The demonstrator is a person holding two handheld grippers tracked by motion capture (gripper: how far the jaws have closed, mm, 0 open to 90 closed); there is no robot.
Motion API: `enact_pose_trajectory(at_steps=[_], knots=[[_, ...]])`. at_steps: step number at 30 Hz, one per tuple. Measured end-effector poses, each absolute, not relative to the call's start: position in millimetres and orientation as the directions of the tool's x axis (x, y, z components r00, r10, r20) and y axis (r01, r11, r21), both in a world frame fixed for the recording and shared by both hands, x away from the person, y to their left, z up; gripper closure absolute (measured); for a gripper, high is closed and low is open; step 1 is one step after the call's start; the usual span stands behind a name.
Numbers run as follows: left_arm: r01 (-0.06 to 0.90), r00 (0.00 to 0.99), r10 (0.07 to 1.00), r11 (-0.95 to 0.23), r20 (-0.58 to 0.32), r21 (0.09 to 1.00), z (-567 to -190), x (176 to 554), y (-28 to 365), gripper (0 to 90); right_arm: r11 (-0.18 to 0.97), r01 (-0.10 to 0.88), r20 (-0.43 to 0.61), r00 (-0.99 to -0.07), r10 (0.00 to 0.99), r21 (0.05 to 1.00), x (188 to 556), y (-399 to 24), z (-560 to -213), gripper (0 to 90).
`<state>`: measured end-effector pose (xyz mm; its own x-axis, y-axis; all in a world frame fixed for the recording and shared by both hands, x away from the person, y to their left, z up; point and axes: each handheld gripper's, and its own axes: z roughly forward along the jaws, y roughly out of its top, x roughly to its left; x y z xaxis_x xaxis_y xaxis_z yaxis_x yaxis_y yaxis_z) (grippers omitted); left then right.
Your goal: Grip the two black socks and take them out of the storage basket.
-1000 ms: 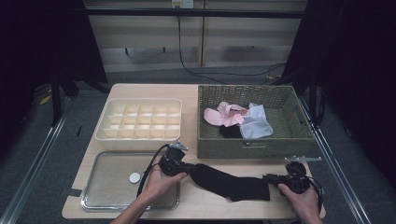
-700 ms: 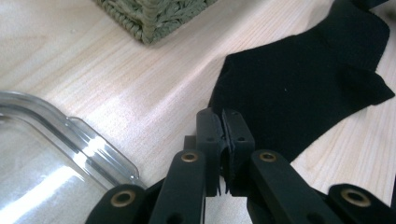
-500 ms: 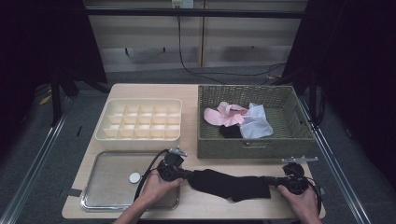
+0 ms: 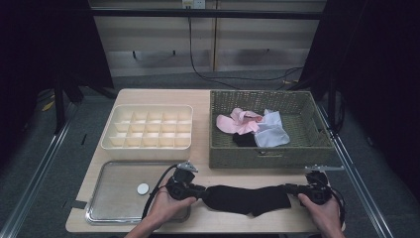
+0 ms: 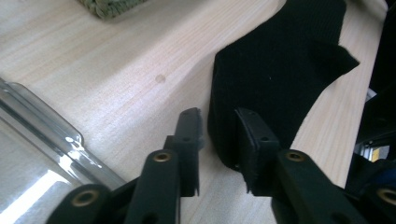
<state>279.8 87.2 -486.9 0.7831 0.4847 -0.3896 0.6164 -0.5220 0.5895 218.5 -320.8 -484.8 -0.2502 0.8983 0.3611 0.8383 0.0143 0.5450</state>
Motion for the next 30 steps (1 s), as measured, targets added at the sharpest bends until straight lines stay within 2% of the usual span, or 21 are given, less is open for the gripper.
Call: enact_pose_trajectory(at_steps=[4,14,30], knots=[[0.624,0.776,0.485,-0.491,-0.403,0.609,-482.6,282.2,93.6,59.2,0.003,0.827,0.380,-0.262,0.887,0.563,217.8,-321.2,-482.6,69.5],[0.628,0.766,0.507,-0.458,-0.396,0.629,-473.3,283.7,113.0,44.0,0.012,0.816,0.410,-0.304,0.860,0.579,220.2,-309.5,-476.2,54.6],[0.632,0.739,0.572,-0.406,-0.356,0.660,-458.6,274.9,155.8,35.9,0.019,0.790,0.411,-0.339,0.846,0.613,224.8,-299.1,-465.6,48.2]])
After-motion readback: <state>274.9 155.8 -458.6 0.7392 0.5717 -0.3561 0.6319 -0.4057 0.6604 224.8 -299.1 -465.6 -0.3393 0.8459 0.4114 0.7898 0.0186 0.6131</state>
